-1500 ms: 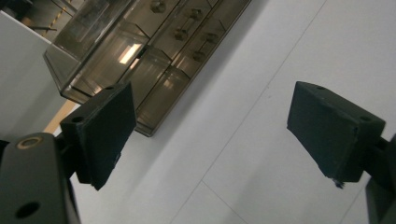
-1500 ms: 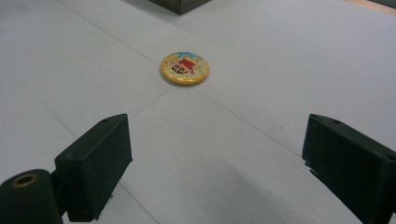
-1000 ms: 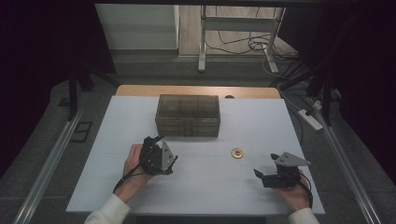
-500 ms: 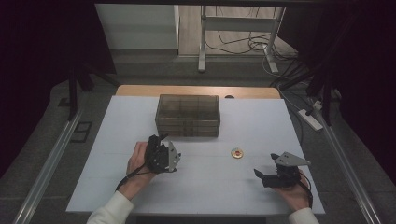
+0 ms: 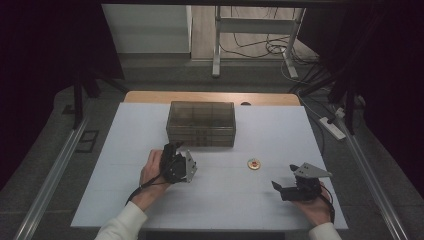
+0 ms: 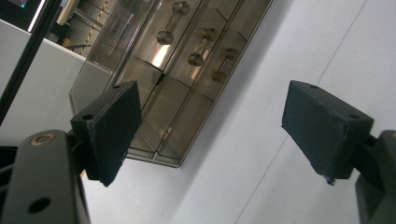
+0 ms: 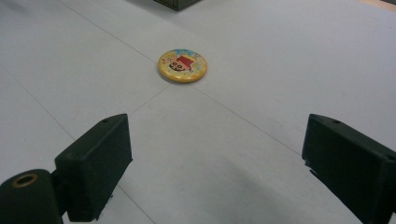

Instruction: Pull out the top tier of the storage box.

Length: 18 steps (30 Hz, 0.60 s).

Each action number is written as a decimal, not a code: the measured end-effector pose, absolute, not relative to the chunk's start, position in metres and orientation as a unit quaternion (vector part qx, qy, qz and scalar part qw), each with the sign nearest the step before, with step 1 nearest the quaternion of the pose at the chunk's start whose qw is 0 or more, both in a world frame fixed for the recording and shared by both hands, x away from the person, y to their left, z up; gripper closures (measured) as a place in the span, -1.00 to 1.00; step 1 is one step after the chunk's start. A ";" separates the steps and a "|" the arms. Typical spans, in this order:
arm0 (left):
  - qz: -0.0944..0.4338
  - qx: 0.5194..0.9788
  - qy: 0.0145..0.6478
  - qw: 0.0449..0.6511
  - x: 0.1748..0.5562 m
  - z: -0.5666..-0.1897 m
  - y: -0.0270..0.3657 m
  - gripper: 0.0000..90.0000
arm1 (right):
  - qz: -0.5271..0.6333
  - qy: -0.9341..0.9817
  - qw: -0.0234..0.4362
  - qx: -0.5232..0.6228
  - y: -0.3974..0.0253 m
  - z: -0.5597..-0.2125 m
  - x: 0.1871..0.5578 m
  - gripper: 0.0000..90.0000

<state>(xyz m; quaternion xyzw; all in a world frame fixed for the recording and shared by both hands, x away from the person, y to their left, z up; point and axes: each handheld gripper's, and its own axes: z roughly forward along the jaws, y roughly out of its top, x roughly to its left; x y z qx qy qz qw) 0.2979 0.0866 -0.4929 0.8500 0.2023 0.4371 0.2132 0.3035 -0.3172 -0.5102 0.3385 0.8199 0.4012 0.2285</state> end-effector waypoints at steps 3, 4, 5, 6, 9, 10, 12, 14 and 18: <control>0.440 0.850 0.200 0.209 0.301 -0.494 0.086 -0.56 | 0.401 0.820 0.229 0.339 -0.317 -0.510 0.304 -0.82; 0.440 0.850 0.200 0.209 0.301 -0.494 0.086 -0.56 | 0.401 0.820 0.229 0.339 -0.317 -0.510 0.304 -0.82; 0.440 0.850 0.201 0.208 0.302 -0.495 0.085 -0.56 | 0.401 0.820 0.229 0.339 -0.317 -0.510 0.304 -0.82; 0.440 0.850 0.201 0.208 0.302 -0.495 0.085 -0.55 | 0.401 0.820 0.229 0.339 -0.317 -0.510 0.304 -0.82; 0.443 0.850 0.200 0.202 0.304 -0.496 0.084 -0.55 | 0.400 0.820 0.229 0.339 -0.317 -0.511 0.304 -0.82; 0.443 0.850 0.200 0.202 0.304 -0.496 0.084 -0.54 | 0.400 0.820 0.229 0.339 -0.317 -0.511 0.304 -0.82; 0.446 0.848 0.200 0.204 0.305 -0.497 0.084 -0.54 | 0.399 0.821 0.229 0.339 -0.317 -0.510 0.304 -0.82; 0.450 0.847 0.200 0.199 0.307 -0.497 0.083 -0.53 | 0.400 0.821 0.228 0.339 -0.317 -0.511 0.304 -0.82; 0.456 0.845 0.198 0.195 0.309 -0.498 0.081 -0.53 | 0.398 0.821 0.228 0.339 -0.317 -0.511 0.304 -0.82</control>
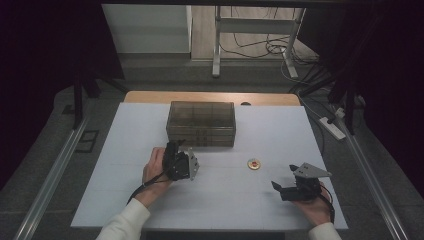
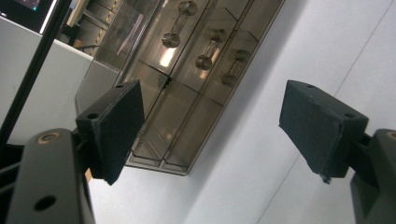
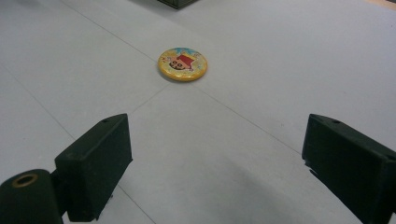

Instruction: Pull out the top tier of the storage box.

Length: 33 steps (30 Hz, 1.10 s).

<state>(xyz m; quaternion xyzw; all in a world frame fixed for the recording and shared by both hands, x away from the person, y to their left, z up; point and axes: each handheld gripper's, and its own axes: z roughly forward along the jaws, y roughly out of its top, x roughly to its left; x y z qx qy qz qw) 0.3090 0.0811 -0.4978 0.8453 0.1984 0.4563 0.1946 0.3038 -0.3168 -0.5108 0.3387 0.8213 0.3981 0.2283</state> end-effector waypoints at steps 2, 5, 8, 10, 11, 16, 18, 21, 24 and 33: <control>0.458 0.844 0.198 0.194 0.310 -0.499 0.081 -0.52 | 0.398 0.821 0.228 0.339 -0.317 -0.511 0.304 -0.82; 0.460 0.844 0.199 0.193 0.312 -0.499 0.080 -0.51 | 0.398 0.821 0.228 0.339 -0.317 -0.511 0.304 -0.82; 0.461 0.844 0.196 0.190 0.313 -0.499 0.079 -0.50 | 0.398 0.821 0.228 0.339 -0.317 -0.511 0.304 -0.82; 0.462 0.844 0.196 0.190 0.313 -0.499 0.078 -0.50 | 0.398 0.821 0.228 0.339 -0.317 -0.511 0.304 -0.82; 0.464 0.844 0.194 0.189 0.314 -0.500 0.076 -0.50 | 0.397 0.822 0.228 0.339 -0.317 -0.511 0.304 -0.82; 0.466 0.843 0.193 0.187 0.315 -0.500 0.075 -0.49 | 0.397 0.822 0.228 0.339 -0.317 -0.511 0.304 -0.82; 0.467 0.843 0.192 0.187 0.316 -0.500 0.075 -0.49 | 0.398 0.822 0.228 0.339 -0.317 -0.511 0.304 -0.82; 0.468 0.842 0.192 0.188 0.318 -0.499 0.074 -0.49 | 0.397 0.822 0.228 0.339 -0.317 -0.511 0.304 -0.82; 0.469 0.841 0.191 0.188 0.319 -0.499 0.073 -0.49 | 0.397 0.822 0.228 0.339 -0.317 -0.511 0.304 -0.82; 0.477 0.836 0.192 0.191 0.322 -0.498 0.072 -0.46 | 0.397 0.822 0.228 0.339 -0.317 -0.511 0.304 -0.82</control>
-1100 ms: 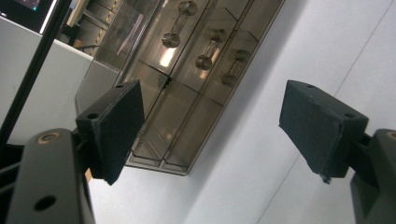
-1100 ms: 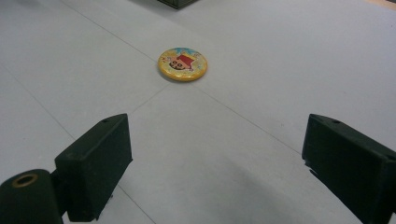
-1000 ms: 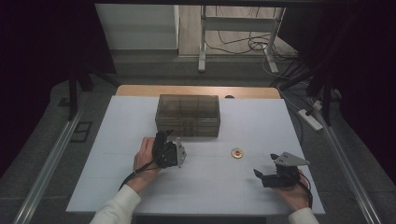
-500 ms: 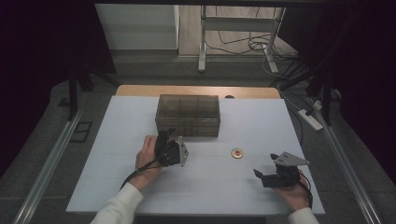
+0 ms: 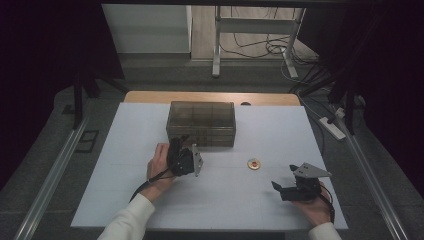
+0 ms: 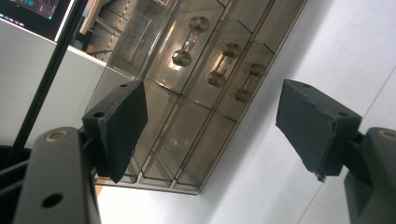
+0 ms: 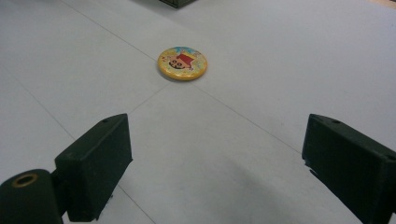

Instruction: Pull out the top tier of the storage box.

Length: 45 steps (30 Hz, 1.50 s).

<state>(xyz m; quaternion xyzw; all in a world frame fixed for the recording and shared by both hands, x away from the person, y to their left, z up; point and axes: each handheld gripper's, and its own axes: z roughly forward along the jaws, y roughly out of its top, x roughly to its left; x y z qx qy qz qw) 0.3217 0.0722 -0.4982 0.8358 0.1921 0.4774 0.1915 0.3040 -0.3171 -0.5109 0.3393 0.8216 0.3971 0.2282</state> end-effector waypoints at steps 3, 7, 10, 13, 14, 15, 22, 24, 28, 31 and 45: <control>0.481 0.834 0.191 0.194 0.323 -0.498 0.072 -0.45 | 0.398 0.821 0.228 0.340 -0.317 -0.511 0.304 -0.82; 0.485 0.830 0.191 0.196 0.324 -0.498 0.072 -0.42 | 0.397 0.821 0.228 0.340 -0.317 -0.511 0.304 -0.82; 0.488 0.829 0.190 0.196 0.325 -0.498 0.071 -0.41 | 0.398 0.821 0.228 0.340 -0.317 -0.511 0.304 -0.82; 0.492 0.827 0.190 0.194 0.327 -0.498 0.070 -0.40 | 0.397 0.821 0.228 0.340 -0.317 -0.511 0.304 -0.82; 0.492 0.827 0.189 0.194 0.327 -0.499 0.070 -0.40 | 0.397 0.822 0.228 0.340 -0.317 -0.511 0.304 -0.82; 0.494 0.826 0.189 0.195 0.327 -0.499 0.069 -0.40 | 0.397 0.822 0.228 0.340 -0.317 -0.511 0.304 -0.82; 0.512 0.817 0.181 0.196 0.328 -0.501 0.066 -0.32 | 0.398 0.821 0.227 0.340 -0.317 -0.511 0.304 -0.82; 0.514 0.816 0.177 0.193 0.329 -0.501 0.064 -0.30 | 0.398 0.822 0.227 0.340 -0.317 -0.511 0.304 -0.82; 0.517 0.817 0.173 0.188 0.331 -0.504 0.062 -0.29 | 0.397 0.822 0.227 0.340 -0.317 -0.511 0.305 -0.82; 0.520 0.816 0.170 0.186 0.332 -0.505 0.061 -0.26 | 0.398 0.822 0.227 0.340 -0.317 -0.512 0.305 -0.82; 0.524 0.815 0.164 0.184 0.338 -0.508 0.059 -0.08 | 0.396 0.823 0.225 0.338 -0.317 -0.512 0.304 -0.82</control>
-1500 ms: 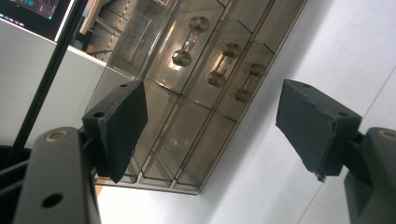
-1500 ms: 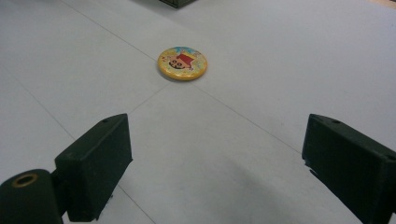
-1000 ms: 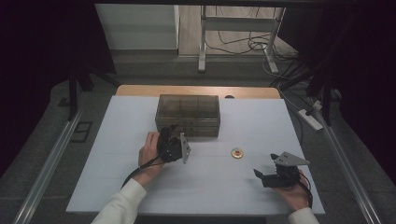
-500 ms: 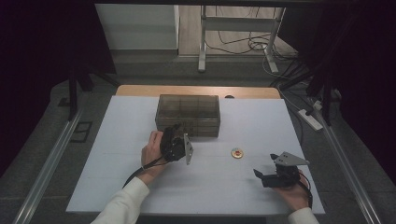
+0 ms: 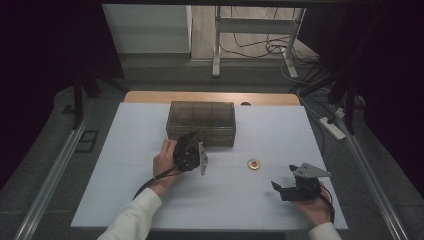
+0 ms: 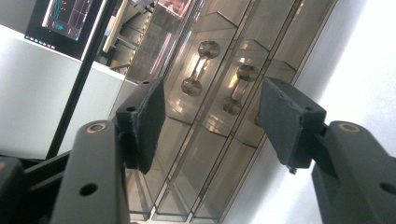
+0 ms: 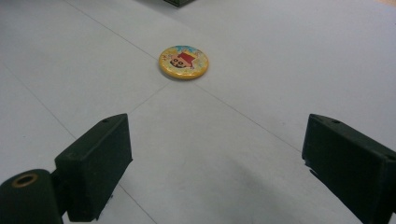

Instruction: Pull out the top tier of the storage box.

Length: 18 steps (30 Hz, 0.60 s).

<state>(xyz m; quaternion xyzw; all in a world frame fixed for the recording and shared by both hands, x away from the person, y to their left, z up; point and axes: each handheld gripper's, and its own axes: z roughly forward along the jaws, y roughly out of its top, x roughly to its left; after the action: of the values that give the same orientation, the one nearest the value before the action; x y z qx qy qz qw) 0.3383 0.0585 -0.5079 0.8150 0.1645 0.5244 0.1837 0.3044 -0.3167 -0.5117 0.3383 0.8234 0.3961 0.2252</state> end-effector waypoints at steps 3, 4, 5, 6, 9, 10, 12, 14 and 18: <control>0.525 0.815 0.163 0.182 0.341 -0.509 0.058 -0.06 | 0.396 0.824 0.226 0.338 -0.316 -0.512 0.304 -0.82; 0.526 0.815 0.162 0.182 0.341 -0.510 0.058 -0.06 | 0.396 0.824 0.226 0.338 -0.316 -0.512 0.304 -0.82; 0.526 0.816 0.161 0.179 0.341 -0.509 0.057 -0.05 | 0.395 0.824 0.226 0.338 -0.316 -0.512 0.304 -0.82; 0.526 0.816 0.161 0.179 0.341 -0.509 0.057 -0.04 | 0.395 0.824 0.226 0.338 -0.316 -0.512 0.304 -0.82; 0.530 0.813 0.159 0.181 0.342 -0.510 0.056 -0.02 | 0.396 0.824 0.226 0.338 -0.316 -0.512 0.304 -0.82; 0.530 0.813 0.159 0.181 0.342 -0.510 0.056 -0.01 | 0.396 0.824 0.226 0.338 -0.316 -0.512 0.304 -0.82; 0.531 0.814 0.156 0.178 0.343 -0.510 0.055 0.00 | 0.395 0.824 0.226 0.338 -0.316 -0.512 0.304 -0.82; 0.532 0.814 0.155 0.177 0.344 -0.510 0.055 0.03 | 0.396 0.824 0.226 0.338 -0.317 -0.512 0.304 -0.82; 0.533 0.813 0.153 0.174 0.346 -0.511 0.054 0.07 | 0.395 0.824 0.226 0.338 -0.316 -0.512 0.305 -0.82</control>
<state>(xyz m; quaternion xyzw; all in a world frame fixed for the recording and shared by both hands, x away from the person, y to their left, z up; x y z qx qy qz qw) 0.3459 0.0545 -0.5111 0.8134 0.1535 0.5332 0.1744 0.3045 -0.3164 -0.5122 0.3380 0.8239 0.3951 0.2257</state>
